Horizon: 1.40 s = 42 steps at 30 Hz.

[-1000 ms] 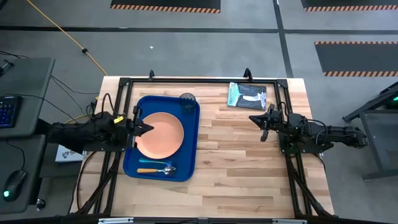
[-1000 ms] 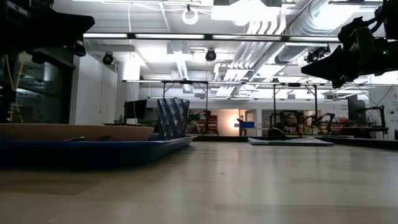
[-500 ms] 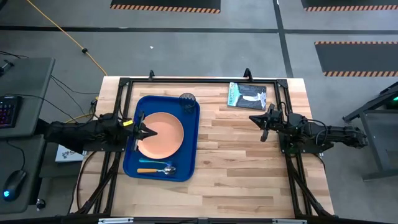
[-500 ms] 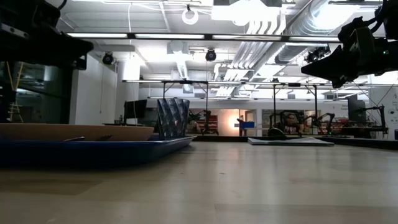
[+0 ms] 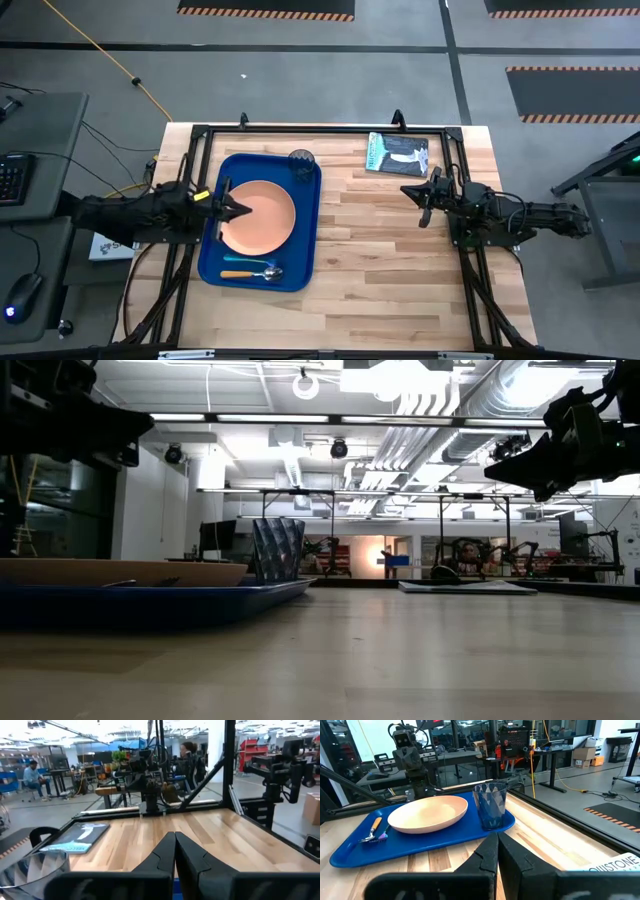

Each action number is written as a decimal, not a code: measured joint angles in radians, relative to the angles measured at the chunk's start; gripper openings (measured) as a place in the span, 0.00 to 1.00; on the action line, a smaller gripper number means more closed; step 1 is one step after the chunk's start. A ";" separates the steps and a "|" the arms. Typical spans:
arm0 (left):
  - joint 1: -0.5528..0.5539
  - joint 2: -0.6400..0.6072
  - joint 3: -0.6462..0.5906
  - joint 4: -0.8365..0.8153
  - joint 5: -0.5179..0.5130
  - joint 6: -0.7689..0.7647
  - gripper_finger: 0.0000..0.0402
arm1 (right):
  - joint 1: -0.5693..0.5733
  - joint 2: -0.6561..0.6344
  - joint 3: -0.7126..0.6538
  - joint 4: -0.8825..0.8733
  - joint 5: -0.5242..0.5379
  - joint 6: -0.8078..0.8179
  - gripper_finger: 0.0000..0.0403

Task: Pick and place plate/cup/fork/spoon on tray
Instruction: Return to Home Position

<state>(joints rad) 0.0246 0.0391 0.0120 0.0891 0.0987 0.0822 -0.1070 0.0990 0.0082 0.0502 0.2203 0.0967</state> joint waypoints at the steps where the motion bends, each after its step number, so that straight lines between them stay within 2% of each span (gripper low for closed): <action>1: 0.000 -0.008 0.000 -0.001 -0.005 -0.001 0.00 | 0.000 0.000 0.000 0.000 0.000 0.000 0.01; 10: 0.000 -0.035 0.001 -0.015 -0.060 -0.021 0.00 | 0.000 0.000 0.000 0.000 0.000 0.000 0.01; 17: 0.000 -0.035 0.001 -0.017 -0.026 -0.045 0.00 | 0.000 0.000 0.000 0.000 0.000 0.000 0.01; 21: 0.000 -0.031 0.000 -0.070 -0.033 -0.045 0.00 | 0.000 0.000 0.000 0.000 0.000 0.000 0.01; 42: 0.000 -0.026 0.000 -0.068 -0.034 -0.045 0.00 | 0.000 0.000 0.000 0.000 0.000 0.000 0.01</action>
<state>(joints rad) 0.0246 0.0128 0.0124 0.0216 0.0643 0.0368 -0.1066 0.0986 0.0082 0.0502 0.2203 0.0964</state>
